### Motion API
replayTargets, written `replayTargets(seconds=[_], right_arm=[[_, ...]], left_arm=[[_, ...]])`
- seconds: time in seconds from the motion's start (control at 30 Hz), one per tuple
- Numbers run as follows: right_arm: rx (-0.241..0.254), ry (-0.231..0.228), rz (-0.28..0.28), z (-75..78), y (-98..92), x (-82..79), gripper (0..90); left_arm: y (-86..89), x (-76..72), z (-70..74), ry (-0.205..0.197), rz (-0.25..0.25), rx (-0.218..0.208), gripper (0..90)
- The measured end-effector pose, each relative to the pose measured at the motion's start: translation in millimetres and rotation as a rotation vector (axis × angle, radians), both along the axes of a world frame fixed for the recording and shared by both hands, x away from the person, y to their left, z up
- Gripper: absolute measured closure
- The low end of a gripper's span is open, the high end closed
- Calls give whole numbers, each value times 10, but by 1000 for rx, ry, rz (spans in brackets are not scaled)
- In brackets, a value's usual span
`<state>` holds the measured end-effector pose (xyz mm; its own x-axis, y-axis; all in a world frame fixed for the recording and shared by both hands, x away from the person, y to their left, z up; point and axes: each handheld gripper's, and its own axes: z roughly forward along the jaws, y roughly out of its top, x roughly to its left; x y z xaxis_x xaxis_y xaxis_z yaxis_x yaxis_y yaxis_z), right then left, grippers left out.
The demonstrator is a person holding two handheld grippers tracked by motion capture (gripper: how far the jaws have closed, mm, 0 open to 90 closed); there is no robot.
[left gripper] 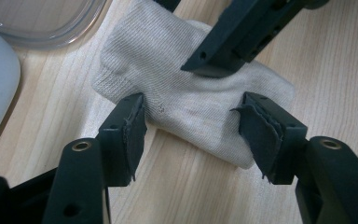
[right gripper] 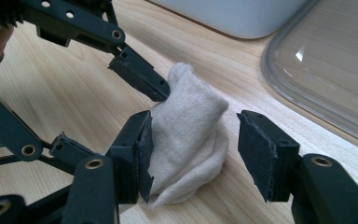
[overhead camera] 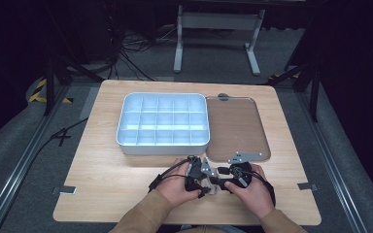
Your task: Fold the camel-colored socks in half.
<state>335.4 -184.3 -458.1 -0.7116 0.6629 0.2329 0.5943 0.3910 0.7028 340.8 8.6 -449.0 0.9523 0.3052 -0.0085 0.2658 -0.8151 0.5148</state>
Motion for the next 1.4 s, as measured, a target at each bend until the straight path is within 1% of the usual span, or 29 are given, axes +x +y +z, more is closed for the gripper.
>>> replayTargets(seconds=[0.1,0.17,0.2,0.3,0.33,0.43,0.5,0.53,0.57,0.6,0.63,0.77,0.8,0.83,0.87,0.93,0.97,1.0,1.07,1.13,1.23,1.3,1.4], right_arm=[[8,-14,8,22,26,-17,455],[9,-11,9,21,35,-19,451],[10,-5,5,14,46,-21,442],[-14,14,11,-62,68,0,391],[-15,17,10,-80,67,6,384],[-10,46,0,-96,66,17,376],[-3,68,-7,-118,67,24,376],[-3,68,-7,-118,67,24,376],[5,78,-11,-129,67,28,376],[12,89,-16,-140,65,33,384],[25,103,-16,-145,62,38,410],[38,118,-9,-148,71,36,457],[42,122,-8,-150,71,37,475],[50,134,-9,-151,71,38,496],[55,141,-7,-154,71,41,516],[62,151,-2,-158,72,48,553],[62,151,-2,-158,72,48,553],[66,158,-3,-159,74,48,571],[75,176,-1,-161,70,53,615],[79,180,4,-156,68,56,647],[69,174,15,-135,75,50,695],[58,161,17,-122,82,50,718],[54,158,21,-112,86,47,731]], left_arm=[[1,3,2,-8,-2,3,409],[0,2,1,-7,-1,1,409],[-1,-4,-1,0,4,-3,409],[1,-4,-1,-2,1,-1,409],[3,-2,0,-2,-1,1,409],[0,-7,-2,-5,1,0,407],[1,-12,3,-6,0,9,407],[1,-12,3,-6,0,9,407],[2,-12,3,-8,-1,10,407],[3,-12,3,-8,0,10,407],[4,-13,4,-9,-1,11,407],[12,-24,24,-12,1,27,406],[20,-14,31,-20,-13,32,401],[28,-19,34,-20,-6,30,394],[36,-18,37,-20,-10,31,390],[56,-21,46,-21,-7,33,380],[56,-21,46,-21,-7,33,377],[78,-24,60,-21,3,36,377],[108,-15,76,-27,2,39,373],[138,-16,88,-25,16,36,371],[163,-13,98,-29,19,33,370],[177,-9,107,-29,15,34,370],[188,-16,117,-28,17,33,370]])
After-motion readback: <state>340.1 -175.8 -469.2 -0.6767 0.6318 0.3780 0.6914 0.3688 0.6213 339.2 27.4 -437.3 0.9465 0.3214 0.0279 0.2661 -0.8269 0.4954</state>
